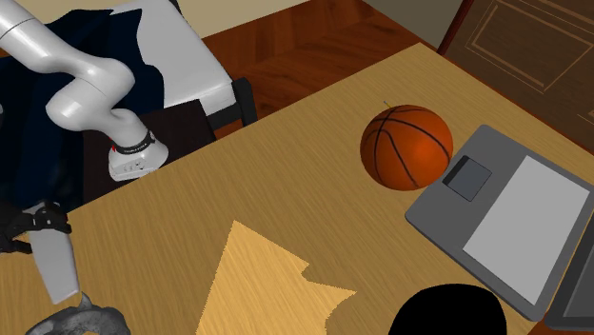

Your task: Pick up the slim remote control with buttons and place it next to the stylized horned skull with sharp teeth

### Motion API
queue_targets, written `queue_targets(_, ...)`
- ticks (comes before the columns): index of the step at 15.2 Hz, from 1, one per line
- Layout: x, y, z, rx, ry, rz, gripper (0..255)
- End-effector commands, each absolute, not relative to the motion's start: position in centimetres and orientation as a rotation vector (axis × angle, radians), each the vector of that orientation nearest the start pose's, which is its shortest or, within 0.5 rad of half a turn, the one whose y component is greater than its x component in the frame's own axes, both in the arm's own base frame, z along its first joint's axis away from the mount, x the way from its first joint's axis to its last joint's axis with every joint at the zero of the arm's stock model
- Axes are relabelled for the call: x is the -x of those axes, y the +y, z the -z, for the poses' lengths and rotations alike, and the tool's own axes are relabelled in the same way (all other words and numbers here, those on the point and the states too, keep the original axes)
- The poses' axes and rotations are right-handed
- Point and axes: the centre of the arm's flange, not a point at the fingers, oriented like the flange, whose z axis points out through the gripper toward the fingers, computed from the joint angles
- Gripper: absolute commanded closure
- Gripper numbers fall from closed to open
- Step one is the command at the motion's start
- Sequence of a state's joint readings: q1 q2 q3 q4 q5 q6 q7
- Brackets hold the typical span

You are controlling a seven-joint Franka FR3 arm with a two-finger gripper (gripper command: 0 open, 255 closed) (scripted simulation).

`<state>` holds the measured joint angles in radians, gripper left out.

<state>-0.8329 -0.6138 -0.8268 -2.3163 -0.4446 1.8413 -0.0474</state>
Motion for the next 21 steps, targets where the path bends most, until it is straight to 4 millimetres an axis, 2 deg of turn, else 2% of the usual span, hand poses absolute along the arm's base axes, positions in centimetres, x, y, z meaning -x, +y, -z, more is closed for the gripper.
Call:
queue_targets(1,10.2,-41.8,-47.4,2.413,2.000,0.011,255)
queue_targets(21,10.2,-41.8,-36.8,2.413,2.000,0.011,255)
